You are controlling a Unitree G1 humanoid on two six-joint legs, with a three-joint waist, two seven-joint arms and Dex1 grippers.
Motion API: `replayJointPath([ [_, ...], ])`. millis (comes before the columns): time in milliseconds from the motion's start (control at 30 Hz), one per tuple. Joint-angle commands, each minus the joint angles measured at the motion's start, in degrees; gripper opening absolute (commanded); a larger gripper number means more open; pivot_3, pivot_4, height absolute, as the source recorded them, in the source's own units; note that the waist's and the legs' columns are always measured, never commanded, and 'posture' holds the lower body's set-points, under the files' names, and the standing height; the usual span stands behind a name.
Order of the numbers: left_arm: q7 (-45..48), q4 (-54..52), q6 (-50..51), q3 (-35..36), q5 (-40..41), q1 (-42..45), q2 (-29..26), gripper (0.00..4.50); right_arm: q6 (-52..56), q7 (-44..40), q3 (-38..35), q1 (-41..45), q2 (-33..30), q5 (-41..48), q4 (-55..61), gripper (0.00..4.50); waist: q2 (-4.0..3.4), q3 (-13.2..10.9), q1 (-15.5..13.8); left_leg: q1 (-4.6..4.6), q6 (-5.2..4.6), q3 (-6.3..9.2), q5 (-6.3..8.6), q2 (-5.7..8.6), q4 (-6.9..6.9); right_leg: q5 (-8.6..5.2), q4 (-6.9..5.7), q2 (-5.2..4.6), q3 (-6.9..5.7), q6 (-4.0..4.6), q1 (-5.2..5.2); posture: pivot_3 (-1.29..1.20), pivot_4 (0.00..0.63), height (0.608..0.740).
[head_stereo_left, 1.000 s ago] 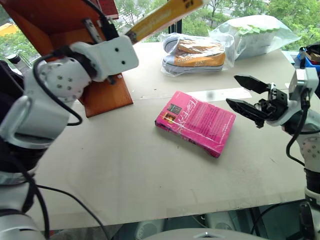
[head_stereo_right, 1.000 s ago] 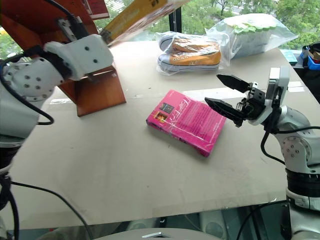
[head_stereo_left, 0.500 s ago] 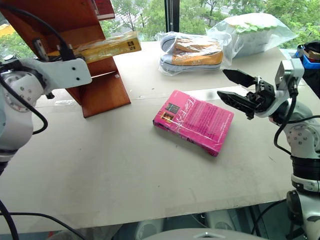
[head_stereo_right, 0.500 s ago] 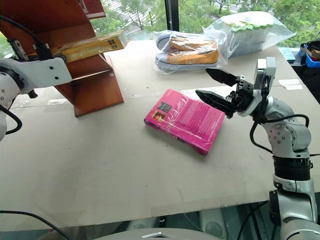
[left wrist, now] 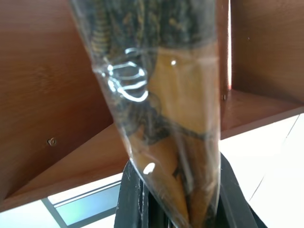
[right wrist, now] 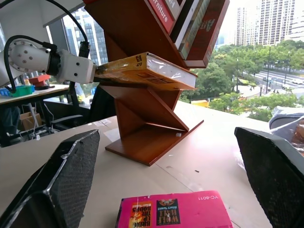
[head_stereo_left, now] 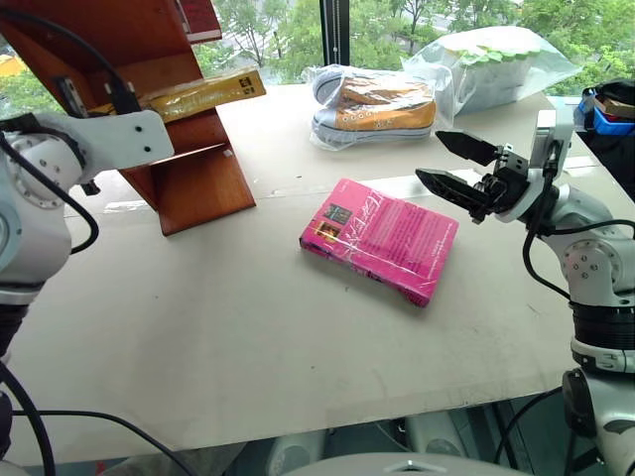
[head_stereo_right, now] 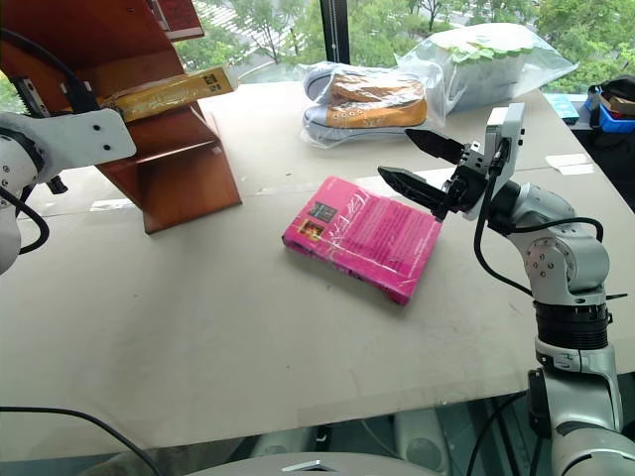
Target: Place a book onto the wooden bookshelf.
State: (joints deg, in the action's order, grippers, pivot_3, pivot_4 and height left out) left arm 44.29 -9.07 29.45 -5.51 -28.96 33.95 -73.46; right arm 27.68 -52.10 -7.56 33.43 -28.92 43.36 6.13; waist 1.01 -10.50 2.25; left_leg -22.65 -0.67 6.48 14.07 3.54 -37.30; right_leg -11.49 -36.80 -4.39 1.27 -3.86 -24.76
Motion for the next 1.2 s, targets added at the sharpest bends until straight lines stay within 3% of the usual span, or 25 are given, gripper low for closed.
replayJointPath([
  [33,0.91,0.00,0.41,0.39,-2.39,2.39,0.04,2.21,-0.29,-0.10,-1.47,0.09,-0.46,0.44,1.62,4.50,0.00,0.00,0.03,0.00,0.00,0.00,0.00,0.00,0.00,0.00,0.00,0.00,0.00,0.00,0.00,0.00,0.150,0.740],
  [200,3.28,-1.60,2.74,2.01,-3.11,1.56,-0.57,4.46,-0.64,-0.20,-1.35,-0.22,-0.17,0.12,1.21,4.50,0.00,0.00,0.16,0.02,0.00,0.02,0.00,0.00,-0.01,0.00,-0.06,0.01,0.00,0.00,-0.01,0.00,0.150,0.740],
  [333,4.40,-4.99,6.79,7.69,-3.45,-3.70,-2.38,4.46,-1.28,-1.20,-1.00,1.09,-0.15,-0.79,-1.67,4.50,0.00,0.00,0.33,0.01,0.00,-0.03,0.00,-0.02,-0.02,0.00,-0.08,0.03,0.06,0.00,-0.06,0.00,0.150,0.740],
  [667,5.93,-22.79,18.76,23.47,-3.43,-11.90,1.75,4.46,-3.54,-5.05,-0.25,2.78,0.01,-3.77,-7.26,4.50,0.00,0.00,0.12,-0.01,0.00,-0.04,0.00,-0.05,-0.03,0.01,-0.08,0.03,0.08,0.01,-0.08,0.00,0.150,0.740],
  [800,5.09,-26.84,22.64,23.07,-0.84,-9.83,5.11,4.46,-3.53,-5.32,-0.77,2.13,-0.31,-4.10,-6.98,4.50,0.00,0.00,0.12,-0.01,0.01,-0.04,0.00,-0.05,-0.04,0.01,-0.10,0.03,0.08,0.01,-0.08,0.00,0.150,0.740],
  [833,4.70,-28.50,24.72,20.90,1.20,-8.50,8.91,4.46,-3.58,-5.20,-0.92,1.92,-0.39,-4.22,-6.79,4.50,0.00,0.00,0.12,0.00,0.01,-0.04,0.00,-0.05,-0.04,0.01,-0.11,0.03,0.08,0.01,-0.08,0.00,0.150,0.740],
  [900,2.25,-31.48,28.61,16.40,6.87,-4.74,21.76,4.46,-3.58,-4.79,-1.22,1.30,-0.59,-4.28,-6.01,4.50,-0.18,0.11,-0.36,0.03,0.01,-0.02,0.00,-0.04,-0.12,0.01,-0.14,0.02,0.07,0.01,0.01,0.00,0.150,0.740],
  [1000,-4.31,-32.26,27.61,10.99,10.55,-2.47,37.81,4.46,-3.59,-3.91,-1.70,0.10,-0.98,-4.52,-4.45,4.50,-0.01,0.09,-0.89,0.03,0.02,0.08,-0.01,0.01,-0.40,0.04,-0.20,-0.01,-0.02,-0.02,0.18,0.00,0.150,0.740],
  [1100,-12.18,-27.73,19.14,5.25,11.93,-3.95,48.72,4.46,-3.26,-2.63,-2.48,-1.39,-1.43,-4.23,-2.35,4.50,0.03,0.08,-1.22,-0.14,0.03,0.21,0.00,0.02,-0.74,0.11,-0.24,-0.05,0.01,-0.01,0.11,0.00,0.150,0.740],
  [1200,-22.06,-16.81,5.54,1.92,11.49,-4.25,55.19,3.65,-2.87,-1.22,-3.04,-2.79,-1.70,-3.84,-0.33,4.50,-0.11,0.16,-1.41,-0.05,0.03,0.20,0.00,0.02,-0.75,0.12,-0.27,-0.08,0.16,-0.02,0.09,0.00,0.150,0.740],
])
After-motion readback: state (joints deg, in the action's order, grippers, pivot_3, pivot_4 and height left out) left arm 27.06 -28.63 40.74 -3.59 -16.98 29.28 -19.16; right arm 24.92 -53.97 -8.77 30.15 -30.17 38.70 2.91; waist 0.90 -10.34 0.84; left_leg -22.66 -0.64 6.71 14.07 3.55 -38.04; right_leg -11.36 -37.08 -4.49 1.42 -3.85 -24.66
